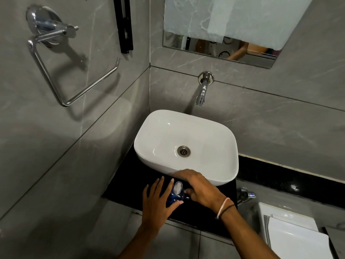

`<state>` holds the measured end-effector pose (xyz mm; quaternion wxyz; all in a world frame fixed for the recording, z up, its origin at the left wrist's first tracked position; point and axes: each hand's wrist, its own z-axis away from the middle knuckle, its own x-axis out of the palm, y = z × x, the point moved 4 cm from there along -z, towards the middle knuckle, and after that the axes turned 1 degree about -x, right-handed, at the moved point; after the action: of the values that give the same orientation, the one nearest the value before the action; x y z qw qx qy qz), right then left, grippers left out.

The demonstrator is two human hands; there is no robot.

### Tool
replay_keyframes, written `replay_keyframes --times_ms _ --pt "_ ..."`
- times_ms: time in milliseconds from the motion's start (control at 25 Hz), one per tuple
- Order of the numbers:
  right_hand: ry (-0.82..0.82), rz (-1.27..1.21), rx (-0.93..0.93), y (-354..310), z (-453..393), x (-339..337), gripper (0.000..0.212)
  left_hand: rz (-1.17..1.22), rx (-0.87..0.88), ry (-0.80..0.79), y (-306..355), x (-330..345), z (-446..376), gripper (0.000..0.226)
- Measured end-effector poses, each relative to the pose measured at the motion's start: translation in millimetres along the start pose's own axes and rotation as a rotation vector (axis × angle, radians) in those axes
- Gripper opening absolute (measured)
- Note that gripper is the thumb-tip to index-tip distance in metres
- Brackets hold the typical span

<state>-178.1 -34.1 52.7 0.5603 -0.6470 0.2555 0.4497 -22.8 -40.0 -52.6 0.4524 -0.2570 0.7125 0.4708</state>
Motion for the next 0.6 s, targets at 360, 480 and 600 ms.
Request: replay_keyframes --times_ms 360,480,600 --pt "-0.031 -0.79 0.574 50.5 37.9 71.1 0.06 0.718 -0.285 -0.054 -20.8 7.2 7.7 0.065" --pt "0.02 -0.911 0.588 49.7 28.8 86.0 0.053 0.76 -0.3 -0.059 -21.8 4.1 4.3 0.053" --pt "0.02 -0.922 0.568 40.5 8.8 92.7 0.051 0.754 -0.317 -0.036 -37.3 -7.0 0.8 0.052"
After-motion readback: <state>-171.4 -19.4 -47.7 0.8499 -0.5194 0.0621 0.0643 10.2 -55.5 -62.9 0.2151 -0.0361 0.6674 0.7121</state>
